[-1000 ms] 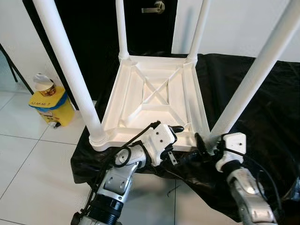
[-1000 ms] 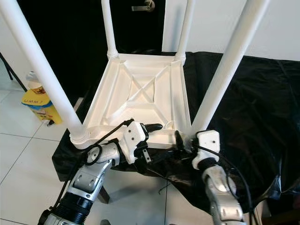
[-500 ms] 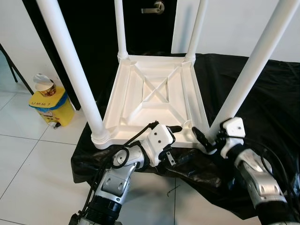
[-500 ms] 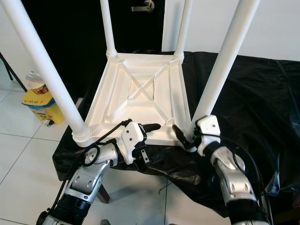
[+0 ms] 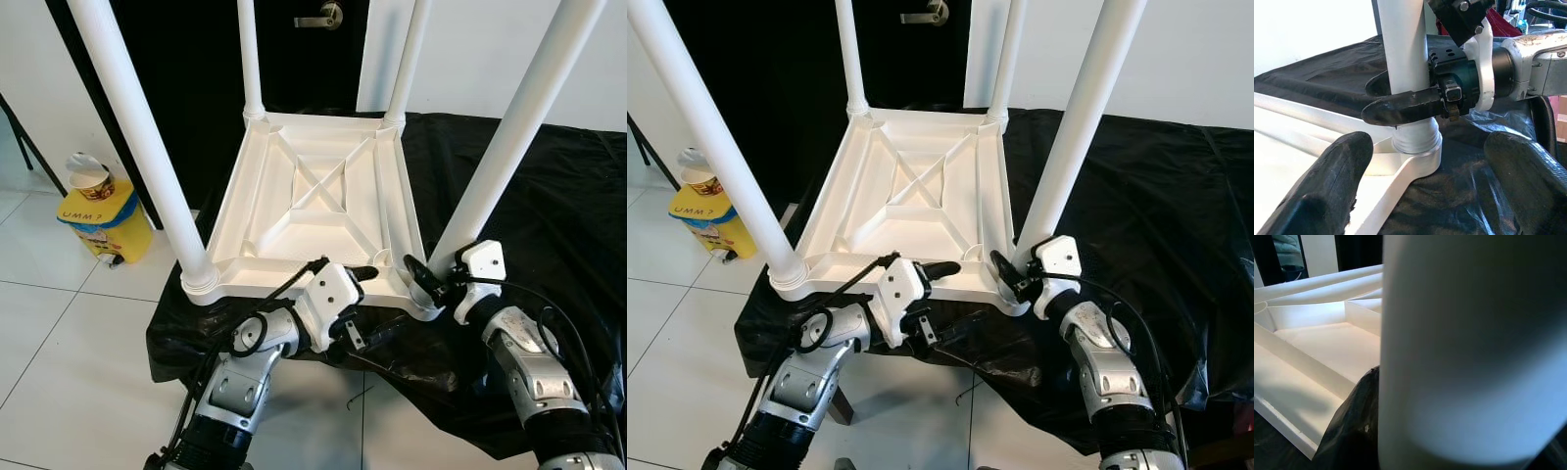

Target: Building children table

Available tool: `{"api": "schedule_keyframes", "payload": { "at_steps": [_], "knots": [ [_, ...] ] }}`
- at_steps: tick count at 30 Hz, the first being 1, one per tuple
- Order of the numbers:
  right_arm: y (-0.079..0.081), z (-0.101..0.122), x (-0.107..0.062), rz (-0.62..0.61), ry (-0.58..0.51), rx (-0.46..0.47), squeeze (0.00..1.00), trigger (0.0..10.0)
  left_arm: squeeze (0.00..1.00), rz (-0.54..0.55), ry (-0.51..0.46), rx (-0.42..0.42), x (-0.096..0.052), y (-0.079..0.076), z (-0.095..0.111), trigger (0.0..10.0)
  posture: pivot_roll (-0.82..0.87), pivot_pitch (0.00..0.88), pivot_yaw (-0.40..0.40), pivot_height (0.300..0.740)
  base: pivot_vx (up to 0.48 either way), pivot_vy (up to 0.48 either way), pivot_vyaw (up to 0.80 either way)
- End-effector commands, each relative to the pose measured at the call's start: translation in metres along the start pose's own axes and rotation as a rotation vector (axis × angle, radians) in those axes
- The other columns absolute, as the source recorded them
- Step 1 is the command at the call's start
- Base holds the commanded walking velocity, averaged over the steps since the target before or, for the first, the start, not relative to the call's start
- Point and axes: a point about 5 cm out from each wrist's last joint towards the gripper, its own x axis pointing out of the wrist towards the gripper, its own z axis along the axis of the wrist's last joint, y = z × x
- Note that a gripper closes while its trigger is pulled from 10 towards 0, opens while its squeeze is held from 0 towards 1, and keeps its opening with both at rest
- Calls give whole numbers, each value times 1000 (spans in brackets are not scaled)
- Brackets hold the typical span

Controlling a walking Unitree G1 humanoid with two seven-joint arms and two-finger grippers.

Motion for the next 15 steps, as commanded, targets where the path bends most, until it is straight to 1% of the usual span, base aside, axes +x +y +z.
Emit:
{"api": "schedule_keyframes", "payload": {
  "at_steps": [1,4,7,8,10,11,13,15],
  "knots": [
    [5,-16,-2,3,84,-6,0,10000,0,117,12,-3,0,5,-1,10000,-20,8,-50,740,0,0,0],
    [8,-19,-4,-84,89,7,0,10000,0,112,-11,-17,2,6,4,10000,-26,12,-44,740,0,0,0],
    [11,-19,-5,-108,87,9,0,10000,0,112,-13,-18,2,6,4,10000,-26,14,-45,740,0,0,0],
    [12,-20,-6,-158,84,24,0,10000,0,111,-9,-16,2,6,3,10000,-25,14,-45,740,0,0,0],
    [12,-20,-6,-158,84,24,0,10000,0,111,-9,-16,2,6,3,10000,-25,14,-45,740,0,0,0],
    [13,-20,-8,-221,77,39,0,10000,0,115,5,-9,0,6,1,10000,-27,16,-45,740,0,0,0],
    [13,-20,-8,-221,77,39,0,10000,0,115,5,-9,0,6,1,10000,-27,16,-45,740,0,0,0],
    [17,-19,-11,-360,55,74,0,10000,0,117,42,7,-6,10,-4,10000,-32,20,-44,740,0,0,0]
  ]
}}
